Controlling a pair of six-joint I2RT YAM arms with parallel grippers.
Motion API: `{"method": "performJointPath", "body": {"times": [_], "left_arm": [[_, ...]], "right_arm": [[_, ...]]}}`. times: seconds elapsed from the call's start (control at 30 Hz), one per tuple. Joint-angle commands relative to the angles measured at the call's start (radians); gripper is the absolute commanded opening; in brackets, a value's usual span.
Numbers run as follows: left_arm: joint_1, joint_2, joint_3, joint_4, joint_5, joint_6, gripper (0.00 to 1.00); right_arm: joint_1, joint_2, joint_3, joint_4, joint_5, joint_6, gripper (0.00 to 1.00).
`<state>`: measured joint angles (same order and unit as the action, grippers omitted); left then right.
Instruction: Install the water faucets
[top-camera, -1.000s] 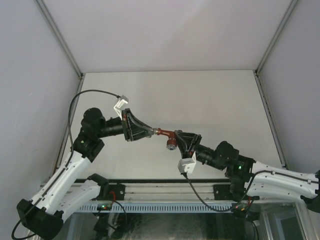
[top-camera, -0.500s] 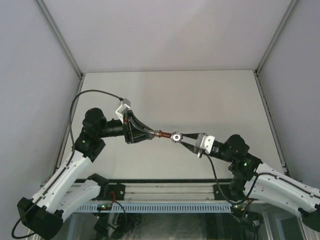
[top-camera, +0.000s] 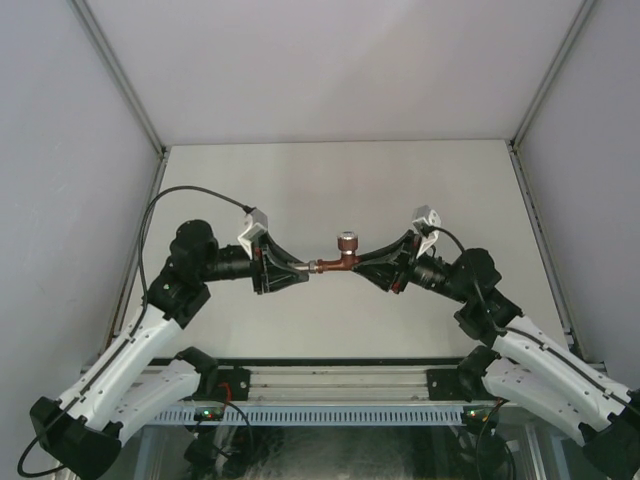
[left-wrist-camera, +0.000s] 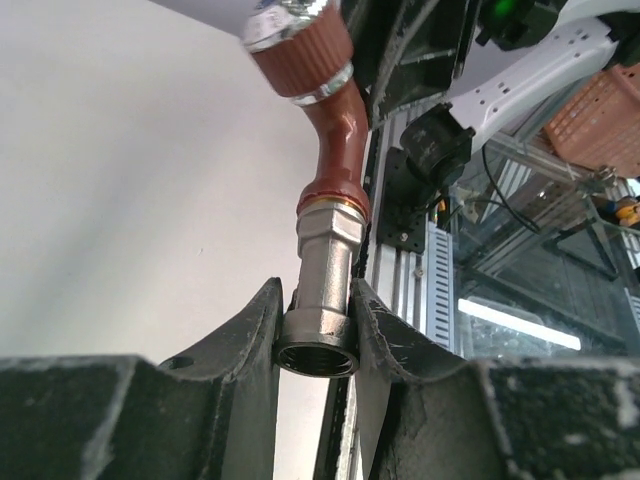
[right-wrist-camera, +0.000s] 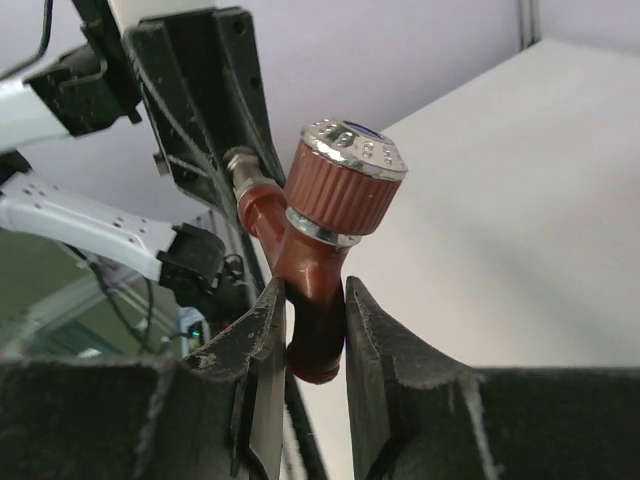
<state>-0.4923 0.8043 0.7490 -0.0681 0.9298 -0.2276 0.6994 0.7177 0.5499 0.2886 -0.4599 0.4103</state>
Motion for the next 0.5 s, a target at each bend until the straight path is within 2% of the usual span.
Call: {"method": "performJointPath", "body": {"times": [0.0, 0.17, 0.37, 0.43, 0.47], "left_arm": [[-0.048, -0.02, 0.045, -0.12, -0.02, 0.132, 0.0], [-0.066, -0.035, 0.045, -0.122, -0.082, 0.152, 0.0], [-0.074, -0.075, 0.039, -0.109, -0.125, 0.164, 0.0], [-0.074, -0.088, 0.038, -0.099, -0.144, 0.15, 0.0], [-0.074, -0.088, 0.038, -0.098, -0.165, 0.141, 0.0]], "right_arm": [[-0.07, 0.037, 0.051, 0.055, 0.019, 0.26, 0.0], [-0.13, 0.071, 0.05, 0.054, -0.057, 0.384, 0.0], [-0.146, 0.084, 0.056, 0.035, -0.109, 0.446, 0.01], [-0.15, 0.083, 0.072, 0.003, -0.119, 0.444, 0.08], [-0.151, 0.081, 0.073, -0.002, -0.124, 0.426, 0.15]]}}
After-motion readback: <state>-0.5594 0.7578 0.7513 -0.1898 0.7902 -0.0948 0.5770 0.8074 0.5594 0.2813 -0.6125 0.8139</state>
